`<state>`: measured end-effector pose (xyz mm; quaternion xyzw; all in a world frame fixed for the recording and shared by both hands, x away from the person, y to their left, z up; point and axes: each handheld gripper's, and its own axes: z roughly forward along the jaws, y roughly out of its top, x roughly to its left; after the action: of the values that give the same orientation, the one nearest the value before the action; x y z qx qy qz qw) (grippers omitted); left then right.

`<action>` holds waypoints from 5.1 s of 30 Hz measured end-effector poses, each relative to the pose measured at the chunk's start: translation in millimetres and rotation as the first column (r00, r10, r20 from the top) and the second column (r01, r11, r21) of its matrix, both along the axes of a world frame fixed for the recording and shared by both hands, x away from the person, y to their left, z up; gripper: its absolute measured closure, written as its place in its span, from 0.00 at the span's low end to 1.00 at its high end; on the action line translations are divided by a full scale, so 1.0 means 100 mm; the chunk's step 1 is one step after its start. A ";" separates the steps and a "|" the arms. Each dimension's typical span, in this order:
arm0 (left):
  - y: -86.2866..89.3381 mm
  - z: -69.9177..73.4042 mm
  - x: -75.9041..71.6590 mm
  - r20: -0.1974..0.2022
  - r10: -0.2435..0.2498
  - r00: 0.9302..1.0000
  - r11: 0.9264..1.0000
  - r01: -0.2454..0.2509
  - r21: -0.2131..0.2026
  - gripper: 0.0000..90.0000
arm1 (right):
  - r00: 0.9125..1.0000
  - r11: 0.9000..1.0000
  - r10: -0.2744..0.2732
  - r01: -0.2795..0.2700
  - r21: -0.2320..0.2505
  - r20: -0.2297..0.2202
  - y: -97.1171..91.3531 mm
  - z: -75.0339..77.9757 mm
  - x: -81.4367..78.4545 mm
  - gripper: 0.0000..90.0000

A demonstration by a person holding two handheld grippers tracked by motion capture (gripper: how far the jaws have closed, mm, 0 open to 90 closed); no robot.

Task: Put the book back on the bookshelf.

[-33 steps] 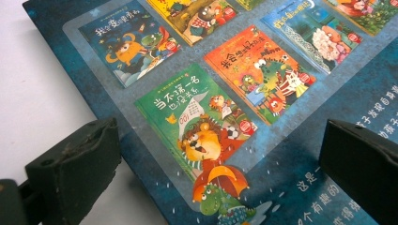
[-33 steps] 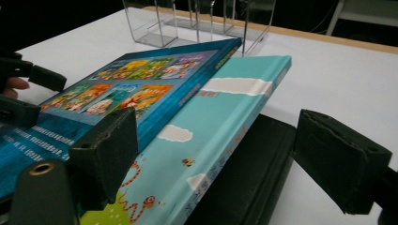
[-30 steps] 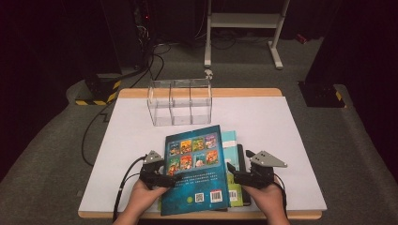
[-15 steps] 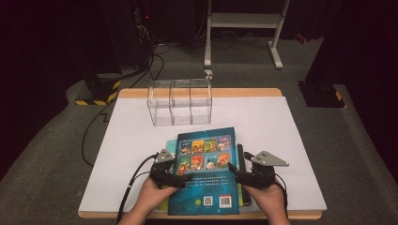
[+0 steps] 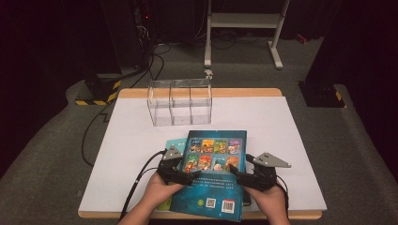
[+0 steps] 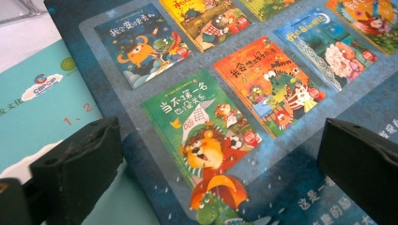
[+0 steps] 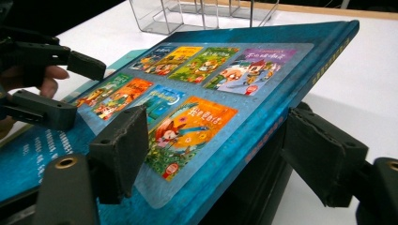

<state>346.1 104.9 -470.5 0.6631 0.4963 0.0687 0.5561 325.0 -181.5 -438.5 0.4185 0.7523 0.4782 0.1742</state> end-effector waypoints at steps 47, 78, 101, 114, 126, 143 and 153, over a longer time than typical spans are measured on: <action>0.27 -0.05 0.12 -0.023 0.039 0.999 0.996 -0.041 -0.074 0.21 | 0.994 1.000 -0.006 0.004 -0.016 -0.109 0.18 -0.06 0.33 0.16; 0.29 -0.07 0.00 0.011 0.035 0.999 0.996 -0.034 -0.082 0.30 | 0.991 1.000 0.000 0.001 0.004 -0.132 0.23 -0.08 0.30 0.20; 0.30 -0.08 0.01 0.002 0.033 0.999 0.995 -0.032 -0.090 0.30 | 0.996 1.000 -0.024 0.025 0.016 -0.081 0.14 0.00 0.22 0.43; 0.32 -0.07 0.03 -0.029 0.024 0.999 0.994 -0.027 -0.110 0.28 | 0.999 1.000 -0.023 0.024 0.015 -0.048 0.14 0.07 0.15 0.48; 0.37 -0.07 0.09 -0.096 0.022 0.995 0.988 -0.036 -0.147 0.18 | 1.000 1.000 -0.013 0.013 0.015 0.009 0.15 0.10 0.09 0.49; 0.37 -0.06 0.16 -0.128 -0.003 0.992 0.972 -0.027 -0.234 0.16 | 0.998 0.999 0.014 -0.016 0.032 0.056 0.14 0.14 0.05 0.52; 0.38 -0.05 0.19 -0.138 0.005 0.990 0.970 -0.038 -0.242 0.17 | 0.999 0.999 0.019 -0.021 0.045 0.047 0.17 0.15 0.07 0.52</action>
<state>365.1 143.1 -476.0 0.5876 0.5449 -0.0321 0.5973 332.1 -164.9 -423.7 0.4036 0.7411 0.5066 0.1770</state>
